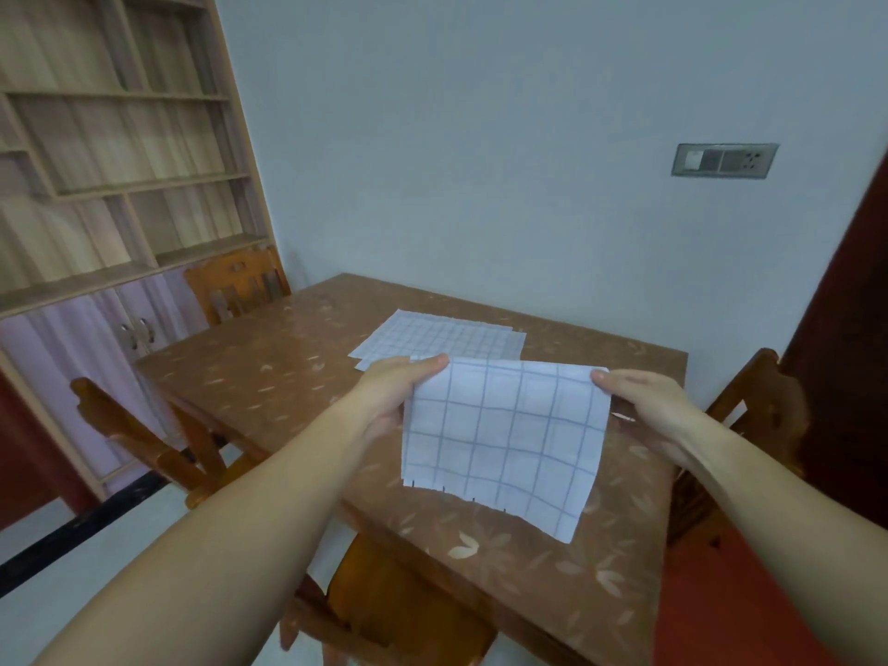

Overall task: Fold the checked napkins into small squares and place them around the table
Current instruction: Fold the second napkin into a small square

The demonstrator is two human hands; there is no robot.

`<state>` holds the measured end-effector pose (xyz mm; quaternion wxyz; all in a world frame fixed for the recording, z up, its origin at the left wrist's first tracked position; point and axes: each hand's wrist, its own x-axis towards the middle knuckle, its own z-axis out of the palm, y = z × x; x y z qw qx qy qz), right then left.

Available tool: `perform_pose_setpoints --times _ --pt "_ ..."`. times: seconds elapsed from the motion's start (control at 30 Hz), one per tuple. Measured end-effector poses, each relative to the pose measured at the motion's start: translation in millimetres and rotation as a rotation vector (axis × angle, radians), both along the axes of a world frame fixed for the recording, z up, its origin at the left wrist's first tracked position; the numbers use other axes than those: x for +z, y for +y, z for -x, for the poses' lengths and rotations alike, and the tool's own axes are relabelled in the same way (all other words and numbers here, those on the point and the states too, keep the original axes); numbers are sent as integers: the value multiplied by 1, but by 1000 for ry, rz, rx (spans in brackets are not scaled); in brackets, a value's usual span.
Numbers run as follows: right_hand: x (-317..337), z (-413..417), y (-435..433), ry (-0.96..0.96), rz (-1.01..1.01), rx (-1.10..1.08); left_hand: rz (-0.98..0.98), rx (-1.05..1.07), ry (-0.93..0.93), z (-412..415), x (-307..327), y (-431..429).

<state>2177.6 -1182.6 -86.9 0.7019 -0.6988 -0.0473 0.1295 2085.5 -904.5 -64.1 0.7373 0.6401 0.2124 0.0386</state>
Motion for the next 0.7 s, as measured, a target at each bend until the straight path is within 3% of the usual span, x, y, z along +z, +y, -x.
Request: perform_pose_setpoints --times 0.13,0.27,0.57,0.7 --pt "4 -3 1 29 -102 -20 7 -66 1 -1 5 0" --pt "1 -5 0 29 -27 -42 -9 -36 -13 -5 7 2" --pt "4 -8 2 -34 -78 -136 -116 -41 -80 -9 3 6" --pt "10 -8 4 -51 -120 -74 -138 -20 -93 -10 1 8"
